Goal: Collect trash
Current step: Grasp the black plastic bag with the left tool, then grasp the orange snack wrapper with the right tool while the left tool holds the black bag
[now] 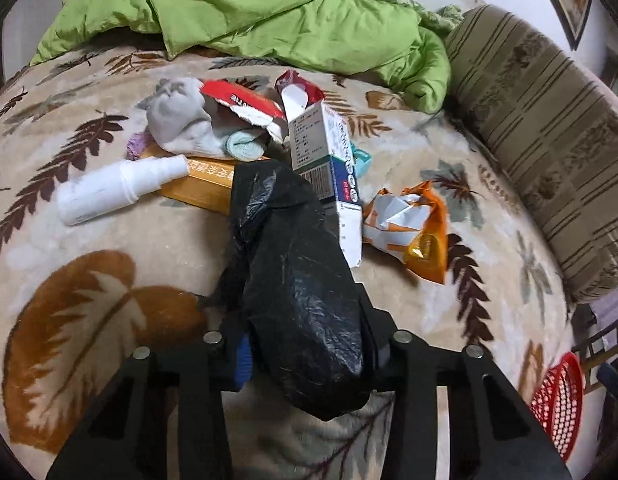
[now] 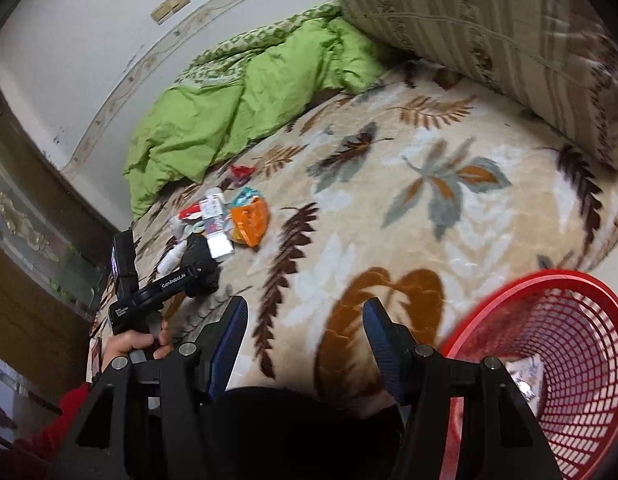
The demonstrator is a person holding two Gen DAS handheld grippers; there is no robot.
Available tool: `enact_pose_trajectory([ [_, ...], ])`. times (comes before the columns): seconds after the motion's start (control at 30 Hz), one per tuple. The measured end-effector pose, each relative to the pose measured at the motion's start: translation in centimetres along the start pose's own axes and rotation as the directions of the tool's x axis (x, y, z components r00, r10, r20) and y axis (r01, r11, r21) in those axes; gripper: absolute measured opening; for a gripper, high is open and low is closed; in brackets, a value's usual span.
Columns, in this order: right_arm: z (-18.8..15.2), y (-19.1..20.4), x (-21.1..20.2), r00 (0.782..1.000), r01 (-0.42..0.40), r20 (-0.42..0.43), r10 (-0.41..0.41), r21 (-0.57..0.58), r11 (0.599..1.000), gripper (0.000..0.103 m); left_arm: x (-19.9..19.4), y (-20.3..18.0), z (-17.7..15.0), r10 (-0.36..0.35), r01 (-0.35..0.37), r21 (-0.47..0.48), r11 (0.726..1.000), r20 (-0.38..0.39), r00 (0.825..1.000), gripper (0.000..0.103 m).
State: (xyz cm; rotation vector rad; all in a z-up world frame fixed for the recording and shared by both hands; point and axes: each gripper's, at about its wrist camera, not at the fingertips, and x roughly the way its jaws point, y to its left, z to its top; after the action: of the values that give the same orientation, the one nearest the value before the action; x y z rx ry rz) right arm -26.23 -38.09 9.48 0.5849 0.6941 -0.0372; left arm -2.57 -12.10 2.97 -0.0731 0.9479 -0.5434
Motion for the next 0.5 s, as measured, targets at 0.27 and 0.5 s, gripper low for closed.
enact_pose_trajectory([
  [0.27,2.1,5.0,5.3,0.996,-0.068,-0.061,0.062,-0.09,0.994,0.067,-6.5,0.6,-1.6,0.021,-0.025,0.072,0.997,0.054,0.998,0.039],
  [0.5,4.0,8.1,12.1,0.992,-0.051,-0.118,0.038,-0.108,0.993,0.067,-8.9,1.7,-3.4,0.093,-0.106,0.114,0.988,0.112,0.989,0.039],
])
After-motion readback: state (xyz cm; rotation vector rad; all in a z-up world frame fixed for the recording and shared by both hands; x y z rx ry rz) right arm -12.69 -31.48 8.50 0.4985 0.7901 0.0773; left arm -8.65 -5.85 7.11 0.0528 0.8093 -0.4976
